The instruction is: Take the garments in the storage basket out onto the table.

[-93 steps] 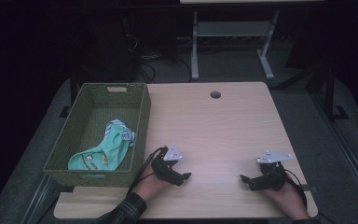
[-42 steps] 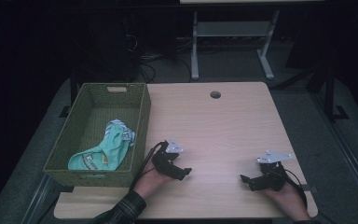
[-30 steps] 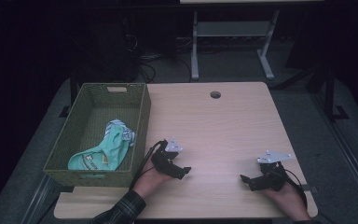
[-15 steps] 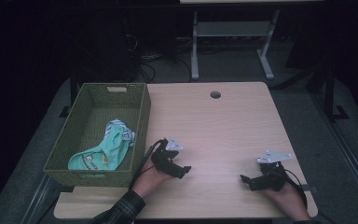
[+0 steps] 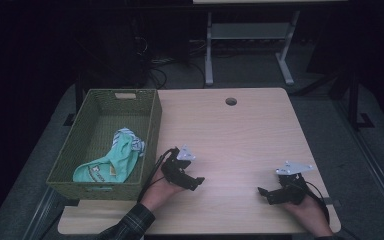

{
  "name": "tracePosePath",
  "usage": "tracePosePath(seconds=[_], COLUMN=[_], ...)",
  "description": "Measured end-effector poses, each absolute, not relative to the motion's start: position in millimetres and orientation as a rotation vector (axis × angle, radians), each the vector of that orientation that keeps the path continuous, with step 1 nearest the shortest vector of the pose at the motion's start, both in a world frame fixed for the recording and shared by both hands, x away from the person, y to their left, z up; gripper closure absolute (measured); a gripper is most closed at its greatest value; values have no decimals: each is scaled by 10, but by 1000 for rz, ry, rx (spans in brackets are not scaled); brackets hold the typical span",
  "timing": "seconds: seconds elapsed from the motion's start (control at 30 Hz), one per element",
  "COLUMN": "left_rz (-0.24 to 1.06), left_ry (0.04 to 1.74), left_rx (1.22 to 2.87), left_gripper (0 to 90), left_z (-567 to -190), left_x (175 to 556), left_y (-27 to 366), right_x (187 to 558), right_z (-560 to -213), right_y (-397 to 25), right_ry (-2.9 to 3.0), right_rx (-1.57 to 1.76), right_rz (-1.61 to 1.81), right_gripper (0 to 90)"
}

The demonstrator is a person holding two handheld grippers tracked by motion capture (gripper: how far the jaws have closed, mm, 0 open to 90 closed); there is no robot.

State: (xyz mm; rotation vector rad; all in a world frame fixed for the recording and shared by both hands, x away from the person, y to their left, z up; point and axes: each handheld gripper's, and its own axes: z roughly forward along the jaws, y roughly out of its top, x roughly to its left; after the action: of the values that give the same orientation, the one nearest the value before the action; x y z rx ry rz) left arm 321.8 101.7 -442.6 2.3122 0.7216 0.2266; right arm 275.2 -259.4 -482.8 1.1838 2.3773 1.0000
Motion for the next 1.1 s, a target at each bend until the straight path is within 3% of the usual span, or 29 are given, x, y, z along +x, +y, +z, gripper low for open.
tracePosePath(seconds=[1.1], left_rz=[225], left_ry=[733], left_rx=[2288], left_gripper=[138], left_z=[-4282], left_x=[3234], left_y=[1033], right_x=[2752], right_z=[-4828], right_y=[-2593], right_ry=[2377], right_rx=[1184], right_rz=[1000], right_gripper=[15])
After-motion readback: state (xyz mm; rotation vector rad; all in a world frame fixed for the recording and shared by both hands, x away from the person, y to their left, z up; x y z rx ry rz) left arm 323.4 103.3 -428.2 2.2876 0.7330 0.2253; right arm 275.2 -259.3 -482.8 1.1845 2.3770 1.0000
